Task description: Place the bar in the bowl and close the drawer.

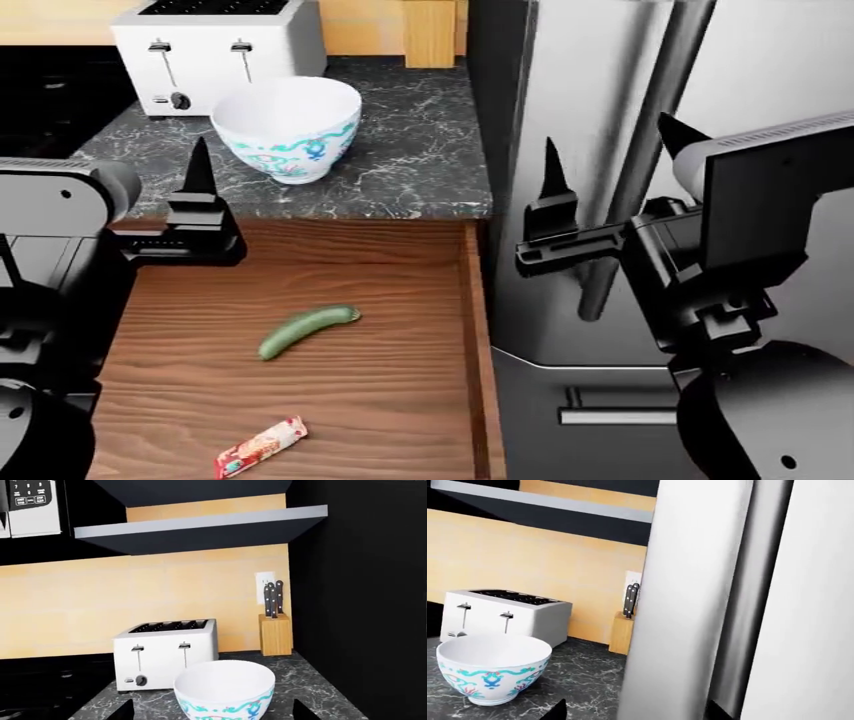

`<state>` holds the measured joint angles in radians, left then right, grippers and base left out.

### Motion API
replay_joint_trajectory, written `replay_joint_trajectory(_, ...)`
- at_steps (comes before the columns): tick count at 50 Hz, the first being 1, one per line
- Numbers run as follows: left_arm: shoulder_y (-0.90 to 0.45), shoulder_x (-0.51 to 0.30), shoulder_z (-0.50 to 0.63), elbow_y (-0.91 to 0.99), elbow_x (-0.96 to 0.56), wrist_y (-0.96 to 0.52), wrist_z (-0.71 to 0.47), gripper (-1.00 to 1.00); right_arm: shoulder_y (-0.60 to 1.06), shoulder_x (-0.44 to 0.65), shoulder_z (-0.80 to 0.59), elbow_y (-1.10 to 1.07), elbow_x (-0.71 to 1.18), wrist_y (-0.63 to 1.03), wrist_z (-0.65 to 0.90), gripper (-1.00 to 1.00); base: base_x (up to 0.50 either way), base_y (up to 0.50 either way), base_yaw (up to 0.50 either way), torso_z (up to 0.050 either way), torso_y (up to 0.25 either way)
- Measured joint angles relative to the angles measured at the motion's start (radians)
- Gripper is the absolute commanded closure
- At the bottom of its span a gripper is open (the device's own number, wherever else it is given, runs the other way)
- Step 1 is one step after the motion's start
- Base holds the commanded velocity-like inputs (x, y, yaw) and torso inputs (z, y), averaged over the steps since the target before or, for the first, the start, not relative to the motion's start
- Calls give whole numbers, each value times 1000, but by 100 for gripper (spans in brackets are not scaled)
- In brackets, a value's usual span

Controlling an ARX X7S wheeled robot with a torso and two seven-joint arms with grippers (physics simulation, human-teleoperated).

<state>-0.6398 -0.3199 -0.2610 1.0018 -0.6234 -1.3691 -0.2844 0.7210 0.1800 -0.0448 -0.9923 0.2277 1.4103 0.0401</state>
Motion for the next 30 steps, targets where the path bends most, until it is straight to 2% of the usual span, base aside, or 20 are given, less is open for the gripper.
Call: replay_joint_trajectory(30, 6, -19, -19, -1, -71, 10, -48, -100, 20, 1, -5, 9, 34, 8, 17, -100, 0, 397, 0, 50, 0)
